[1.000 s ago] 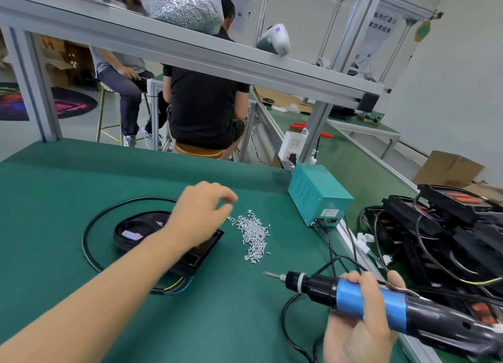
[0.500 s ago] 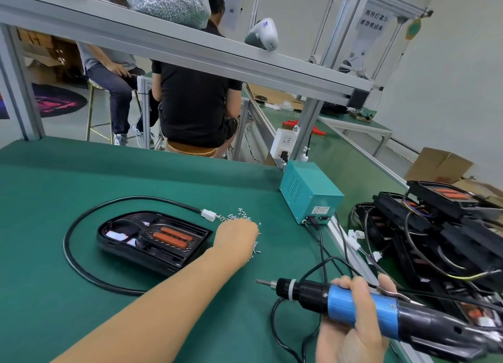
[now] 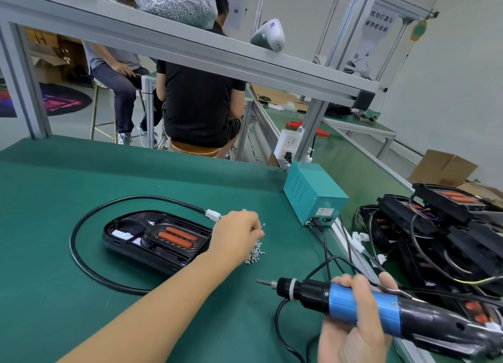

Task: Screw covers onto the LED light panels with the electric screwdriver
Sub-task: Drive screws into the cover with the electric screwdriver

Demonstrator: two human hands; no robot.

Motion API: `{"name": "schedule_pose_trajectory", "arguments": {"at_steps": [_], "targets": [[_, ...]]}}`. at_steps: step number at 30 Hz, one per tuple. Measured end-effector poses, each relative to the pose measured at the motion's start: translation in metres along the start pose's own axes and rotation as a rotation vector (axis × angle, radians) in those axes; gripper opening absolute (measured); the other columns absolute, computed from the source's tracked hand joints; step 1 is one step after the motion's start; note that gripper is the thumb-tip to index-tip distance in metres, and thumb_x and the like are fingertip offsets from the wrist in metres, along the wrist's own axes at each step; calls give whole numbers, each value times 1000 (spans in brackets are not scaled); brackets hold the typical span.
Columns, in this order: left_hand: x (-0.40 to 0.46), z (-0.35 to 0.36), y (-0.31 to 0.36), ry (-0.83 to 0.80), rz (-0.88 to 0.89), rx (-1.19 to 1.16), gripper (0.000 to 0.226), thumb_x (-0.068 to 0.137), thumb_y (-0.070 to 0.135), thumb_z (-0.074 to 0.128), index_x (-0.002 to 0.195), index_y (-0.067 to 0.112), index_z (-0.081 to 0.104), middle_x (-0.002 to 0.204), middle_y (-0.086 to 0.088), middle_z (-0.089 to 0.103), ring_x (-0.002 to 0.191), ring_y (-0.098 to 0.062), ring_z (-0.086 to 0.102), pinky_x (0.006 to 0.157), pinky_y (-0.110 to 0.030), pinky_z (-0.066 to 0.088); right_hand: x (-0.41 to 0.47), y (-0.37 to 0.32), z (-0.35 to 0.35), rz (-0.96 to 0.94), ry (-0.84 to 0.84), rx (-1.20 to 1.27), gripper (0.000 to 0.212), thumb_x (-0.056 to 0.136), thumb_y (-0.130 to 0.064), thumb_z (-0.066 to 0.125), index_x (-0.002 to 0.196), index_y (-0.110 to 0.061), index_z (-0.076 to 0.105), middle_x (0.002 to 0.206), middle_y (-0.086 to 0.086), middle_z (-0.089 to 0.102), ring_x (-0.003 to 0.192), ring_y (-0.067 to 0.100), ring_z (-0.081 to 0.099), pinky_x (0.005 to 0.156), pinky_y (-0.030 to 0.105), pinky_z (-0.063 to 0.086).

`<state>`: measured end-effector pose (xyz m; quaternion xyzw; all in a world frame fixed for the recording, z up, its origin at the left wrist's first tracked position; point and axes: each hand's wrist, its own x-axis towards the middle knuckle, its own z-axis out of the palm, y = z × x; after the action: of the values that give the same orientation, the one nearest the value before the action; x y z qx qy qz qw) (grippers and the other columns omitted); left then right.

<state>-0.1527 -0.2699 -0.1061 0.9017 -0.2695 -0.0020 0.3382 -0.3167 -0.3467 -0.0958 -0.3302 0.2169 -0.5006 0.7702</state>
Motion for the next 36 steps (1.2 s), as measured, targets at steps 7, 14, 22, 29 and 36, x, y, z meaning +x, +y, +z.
{"name": "schedule_pose_trajectory", "arguments": {"at_steps": [7,14,22,29,36], "targets": [[-28,-52,-23,-63,-229,-1155,13,86,-6,61,90,4,69,82,-16,73,63,-15,68,57,-20,54,7,-5,2,-124,-53,109,39,88,4,55,93,-34,61,73,-8,58,68,7,60,78,24,54],[-55,-80,-42,2,-251,-1301,10,74,9,69,84,7,68,81,-12,71,66,-16,67,57,-22,55,-7,-9,44,-57,-261,268,34,93,1,50,94,-32,59,74,-10,55,69,7,58,80,23,52],[-74,-96,-54,-33,-391,-1637,13,68,2,64,70,7,76,70,-8,66,55,-13,63,49,-19,53,-24,-14,91,1,-469,384,27,84,-5,58,95,-30,58,70,-10,55,66,7,58,80,24,53],[-82,-98,-60,-63,-350,-1653,11,72,4,63,82,6,68,73,-8,65,58,-13,63,51,-21,54,-32,-8,106,10,-529,328,29,82,-5,60,99,-29,57,71,-9,56,67,8,58,81,25,52],[-82,-98,-55,-76,-338,-1654,10,72,3,62,81,3,67,71,-9,66,57,-14,63,51,-21,55,-34,1,106,-2,-533,288,31,81,-5,60,100,-28,56,72,-7,55,68,9,59,79,26,52]]}}
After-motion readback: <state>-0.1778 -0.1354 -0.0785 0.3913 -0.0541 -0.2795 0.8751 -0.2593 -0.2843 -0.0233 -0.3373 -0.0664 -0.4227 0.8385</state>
